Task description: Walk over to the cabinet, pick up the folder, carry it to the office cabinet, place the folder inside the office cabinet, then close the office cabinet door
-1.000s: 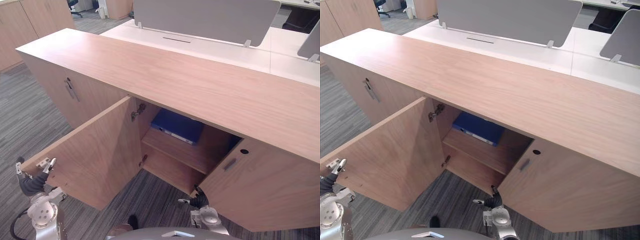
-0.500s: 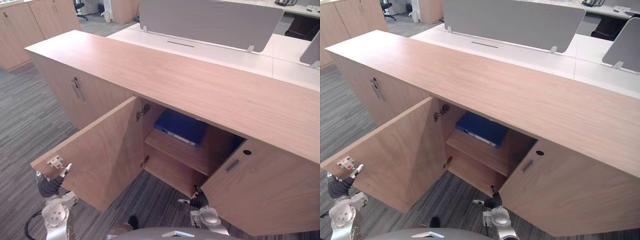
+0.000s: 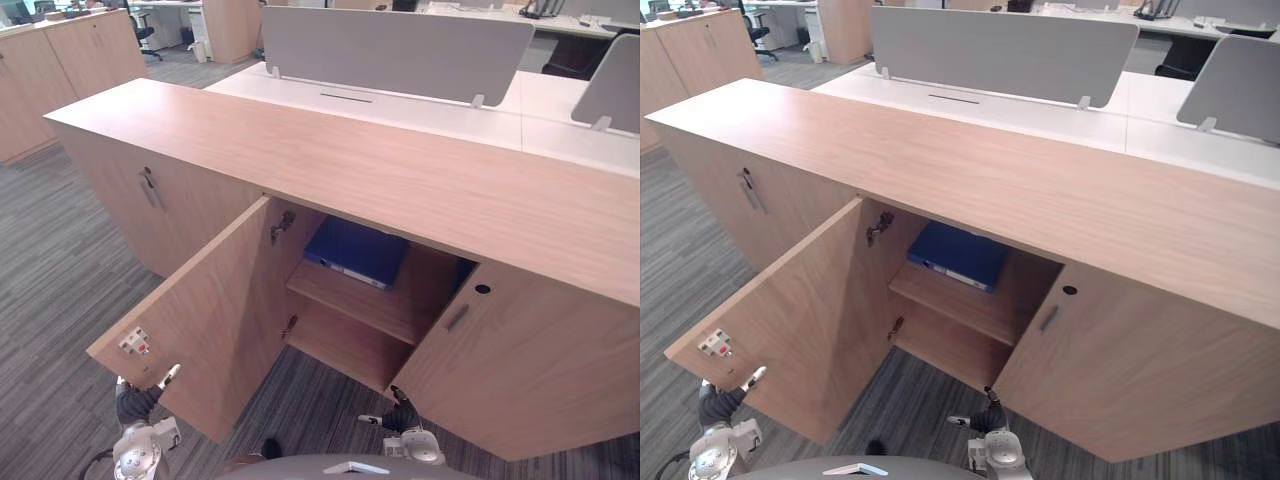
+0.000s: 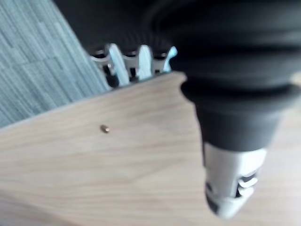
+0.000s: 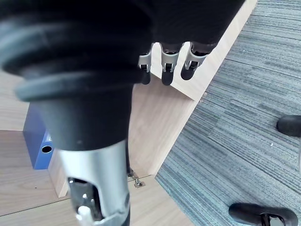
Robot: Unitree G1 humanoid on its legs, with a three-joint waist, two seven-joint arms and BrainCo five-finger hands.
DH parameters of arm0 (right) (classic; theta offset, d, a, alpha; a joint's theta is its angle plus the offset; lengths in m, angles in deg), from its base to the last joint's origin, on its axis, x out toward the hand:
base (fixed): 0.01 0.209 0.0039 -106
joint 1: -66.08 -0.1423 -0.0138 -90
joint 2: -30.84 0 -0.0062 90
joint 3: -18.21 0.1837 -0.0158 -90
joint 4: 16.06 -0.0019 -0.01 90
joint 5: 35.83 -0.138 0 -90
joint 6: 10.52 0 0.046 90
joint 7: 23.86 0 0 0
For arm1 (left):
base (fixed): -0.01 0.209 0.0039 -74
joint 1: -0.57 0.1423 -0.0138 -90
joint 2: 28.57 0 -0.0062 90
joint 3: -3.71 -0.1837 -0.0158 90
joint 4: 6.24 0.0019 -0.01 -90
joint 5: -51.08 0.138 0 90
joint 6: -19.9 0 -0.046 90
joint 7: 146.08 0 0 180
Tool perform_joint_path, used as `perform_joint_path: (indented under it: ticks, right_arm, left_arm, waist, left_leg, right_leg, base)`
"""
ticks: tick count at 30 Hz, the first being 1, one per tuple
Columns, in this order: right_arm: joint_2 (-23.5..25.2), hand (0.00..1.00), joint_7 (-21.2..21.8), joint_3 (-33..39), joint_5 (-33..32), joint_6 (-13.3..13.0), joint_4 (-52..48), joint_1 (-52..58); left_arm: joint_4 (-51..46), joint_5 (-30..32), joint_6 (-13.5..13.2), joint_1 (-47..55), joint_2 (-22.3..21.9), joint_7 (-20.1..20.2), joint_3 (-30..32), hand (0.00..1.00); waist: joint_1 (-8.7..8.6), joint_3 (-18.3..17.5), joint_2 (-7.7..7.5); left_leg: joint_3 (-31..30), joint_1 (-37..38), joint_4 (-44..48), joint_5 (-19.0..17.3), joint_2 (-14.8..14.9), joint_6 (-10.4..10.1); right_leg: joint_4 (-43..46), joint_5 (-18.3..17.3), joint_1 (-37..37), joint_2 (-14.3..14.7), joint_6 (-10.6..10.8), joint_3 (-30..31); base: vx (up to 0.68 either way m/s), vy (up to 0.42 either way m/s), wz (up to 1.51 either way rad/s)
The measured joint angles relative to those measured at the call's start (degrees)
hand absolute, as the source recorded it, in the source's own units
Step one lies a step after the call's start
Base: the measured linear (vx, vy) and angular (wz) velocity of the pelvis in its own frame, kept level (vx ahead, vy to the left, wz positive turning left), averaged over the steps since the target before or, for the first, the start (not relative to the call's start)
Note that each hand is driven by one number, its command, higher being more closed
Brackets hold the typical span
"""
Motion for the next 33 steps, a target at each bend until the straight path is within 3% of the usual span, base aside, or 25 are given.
perform_joint_path:
  ticks: [12,14,15,16,17,18,19,20,21,22,23,24,25,27,30,33]
  right_arm:
    - [-0.06,0.00,-0.01,1.04,0.01,0.06,-0.34,0.05]
    - [-0.04,0.00,0.03,0.94,0.02,0.08,-1.57,0.83]
    - [-0.13,0.00,0.03,0.99,0.02,0.10,-2.28,1.51]
    - [0.02,0.00,0.02,0.99,0.03,0.04,-2.29,2.08]
    - [-0.15,0.00,0.04,0.89,0.04,0.13,-2.35,1.89]
    - [-0.39,0.00,0.05,0.91,0.04,0.17,-2.43,2.18]
    - [-0.56,0.00,0.05,0.97,0.02,0.42,-2.48,2.14]
    - [-0.57,0.00,0.18,0.64,0.10,0.35,-2.82,2.23]
    - [1.77,0.00,0.10,0.26,0.32,-0.03,-2.43,2.38]
    - [1.80,0.00,0.10,0.39,0.55,0.10,-2.60,1.95]
    - [-0.28,0.00,0.24,0.06,1.10,0.25,-3.33,1.82]
    - [0.14,0.00,0.38,-0.50,1.55,1.13,-2.52,1.37]
    - [-0.07,0.00,0.68,-0.50,1.48,1.08,-3.21,2.13]
    - [-0.32,0.00,0.73,-0.22,1.74,1.24,-4.91,2.77]
    - [-0.29,0.00,0.75,0.05,1.75,1.23,-5.32,2.41]
    - [-0.15,0.00,0.85,-0.28,1.72,1.22,-5.20,2.48]
  left_arm:
    - [-0.01,-1.35,0.72,5.04,-1.07,0.00,-1.63,0.00]
    - [0.00,-3.01,0.95,6.62,-1.26,0.04,-3.54,0.00]
    - [0.00,-3.65,1.14,7.00,-1.61,0.05,-4.10,0.00]
    - [0.01,-3.96,1.29,7.10,-1.64,0.06,-4.28,0.00]
    - [0.09,-4.85,1.96,7.74,-2.09,0.08,-5.20,0.00]
    - [0.09,-5.17,1.99,8.43,-2.30,0.26,-5.91,0.00]
    - [0.38,-5.71,2.09,9.48,-2.21,1.20,-7.19,0.00]
    - [0.39,-5.75,2.09,10.25,-2.01,1.71,-7.87,0.00]
    - [-0.17,-5.86,1.97,10.25,-0.12,2.26,-8.02,0.00]
    - [-0.25,-5.84,1.96,9.81,0.78,2.61,-8.98,0.00]
    - [-1.47,-5.81,1.92,9.43,0.70,4.01,-11.90,0.00]
    - [-0.93,-5.80,2.17,8.00,1.64,5.59,-12.82,0.00]
    - [-0.76,-5.71,2.16,8.26,1.59,6.63,-15.08,0.00]
    - [-0.86,-5.61,2.51,6.22,1.45,8.74,-19.25,0.00]
    - [-2.22,-5.56,2.65,0.38,1.59,11.82,-24.13,0.00]
    - [-5.97,-4.75,0.47,-4.98,1.70,14.53,-27.51,0.00]
  waist:
    - [-0.81,-0.14,0.22]
    - [-1.18,0.09,-0.16]
    - [-1.46,0.14,-0.74]
    - [-1.62,0.19,-1.52]
    - [-1.53,0.25,-1.91]
    - [-1.60,0.25,-1.08]
    - [-1.80,-0.01,-1.06]
    - [-2.87,-1.09,-1.52]
    - [-4.36,-2.84,-5.95]
    - [-4.18,-2.74,-6.18]
    - [-3.94,-2.53,-1.55]
    - [-3.82,-2.10,-2.95]
    - [-4.74,-2.27,-1.97]
    - [-5.25,-3.04,-1.60]
    - [-7.24,-2.82,-1.63]
    - [-8.25,-2.72,-1.53]
  left_leg:
    - [6.25,0.56,0.11,-0.04,1.40,-0.04]
    - [9.13,0.52,0.35,-0.20,1.49,-0.10]
    - [10.61,0.30,0.87,-0.98,1.29,-0.04]
    - [11.05,-0.84,4.51,-1.54,1.45,2.37]
    - [11.09,-2.60,13.84,-6.08,2.61,4.72]
    - [11.53,-2.12,13.68,-8.56,3.61,2.07]
    - [15.36,-0.40,10.76,-9.75,3.38,1.41]
    - [17.68,-0.25,6.71,-10.17,2.41,-0.52]
    - [17.41,-2.90,14.96,-11.95,0.04,-1.11]
    - [16.25,-4.91,24.54,-13.10,1.76,2.75]
    - [12.57,-0.17,21.02,-21.04,5.10,-1.21]
    - [17.11,2.81,16.62,-18.88,3.66,-1.62]
    - [17.88,3.77,14.85,-18.02,3.83,-1.37]
    - [19.84,3.57,13.19,-17.85,4.78,-1.52]
    - [22.31,2.47,10.15,-16.60,4.48,-2.53]
    - [23.68,1.66,9.43,-14.98,3.17,-2.16]
  right_leg:
    - [2.23,0.56,-4.10,0.92,-0.91,6.21]
    - [2.13,0.60,-5.37,0.83,-1.86,8.04]
    - [2.01,0.32,-6.05,-0.15,-3.49,8.68]
    - [2.00,0.30,-6.64,-1.07,-3.42,9.35]
    - [1.69,0.66,-7.09,-1.48,-3.68,10.95]
    - [1.21,0.70,-7.00,-0.53,-3.68,11.82]
    - [0.60,-0.02,-7.38,-0.56,-3.43,13.90]
    - [1.89,-0.66,-9.51,-0.21,-3.15,13.73]
    - [2.62,-0.36,-14.11,-3.58,-4.63,15.13]
    - [3.60,-0.17,-15.42,-2.91,-3.87,15.33]
    - [2.95,0.21,-16.10,1.66,-3.67,16.07]
    - [2.63,3.11,-15.08,1.01,-1.49,18.63]
    - [2.72,4.71,-14.59,2.37,-0.67,18.28]
    - [2.72,7.49,-14.18,5.63,0.13,17.21]
    - [0.63,8.78,-13.04,8.03,-1.05,16.95]
    - [-1.31,10.27,-10.70,7.67,-1.60,17.23]
  base:
    - [-0.02,0.008,-0.27]
    - [-0.08,0.066,-0.55]
    - [-0.07,0.121,-0.47]
    - [-0.01,0.115,-0.56]
    - [0.03,0.070,-0.60]
    - [0.02,0.096,-0.87]
    - [-0.08,0.138,-0.68]
    - [-0.09,0.213,-0.59]
    - [-0.09,0.155,-0.35]
    - [-0.04,0.082,-0.63]
    - [-0.09,0.073,-1.11]
    - [-0.12,0.106,-1.15]
    - [-0.15,0.154,-0.93]
    - [-0.11,0.086,-0.45]
    - [-0.07,0.038,-0.20]
    - [-0.05,0.016,-0.41]
